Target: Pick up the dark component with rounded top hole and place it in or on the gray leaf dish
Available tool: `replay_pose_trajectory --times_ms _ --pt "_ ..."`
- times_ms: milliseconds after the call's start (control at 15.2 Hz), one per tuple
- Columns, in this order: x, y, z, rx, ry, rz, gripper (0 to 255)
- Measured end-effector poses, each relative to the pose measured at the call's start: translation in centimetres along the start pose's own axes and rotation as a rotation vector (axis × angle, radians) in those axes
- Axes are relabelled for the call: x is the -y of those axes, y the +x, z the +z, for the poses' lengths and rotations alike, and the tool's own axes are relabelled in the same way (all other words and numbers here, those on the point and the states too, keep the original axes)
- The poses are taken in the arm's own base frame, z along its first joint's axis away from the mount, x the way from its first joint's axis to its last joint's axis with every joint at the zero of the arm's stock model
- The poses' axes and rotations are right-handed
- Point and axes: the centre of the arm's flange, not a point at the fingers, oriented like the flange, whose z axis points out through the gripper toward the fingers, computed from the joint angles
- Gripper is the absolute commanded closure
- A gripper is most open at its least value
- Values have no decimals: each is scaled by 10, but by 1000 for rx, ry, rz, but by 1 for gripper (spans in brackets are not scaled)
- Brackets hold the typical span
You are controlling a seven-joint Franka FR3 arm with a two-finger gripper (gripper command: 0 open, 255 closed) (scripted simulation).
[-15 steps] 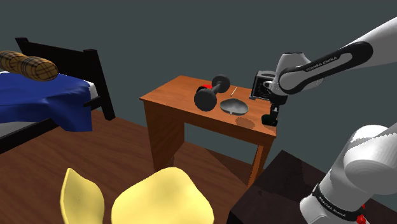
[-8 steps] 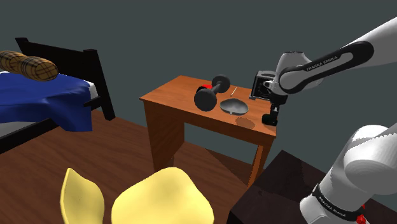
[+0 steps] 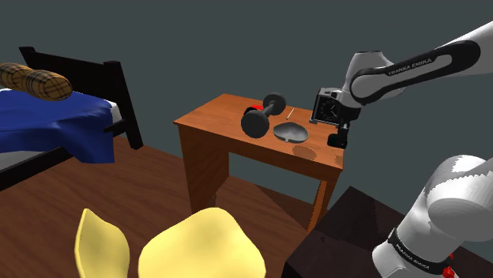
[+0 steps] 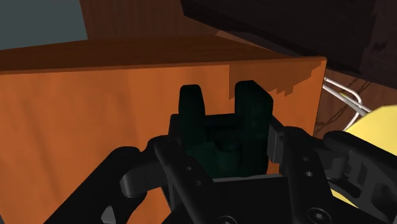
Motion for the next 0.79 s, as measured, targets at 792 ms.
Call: replay_pose_trajectory --times_ms 792 --pt "-1 -2 -63 0 0 0 255"
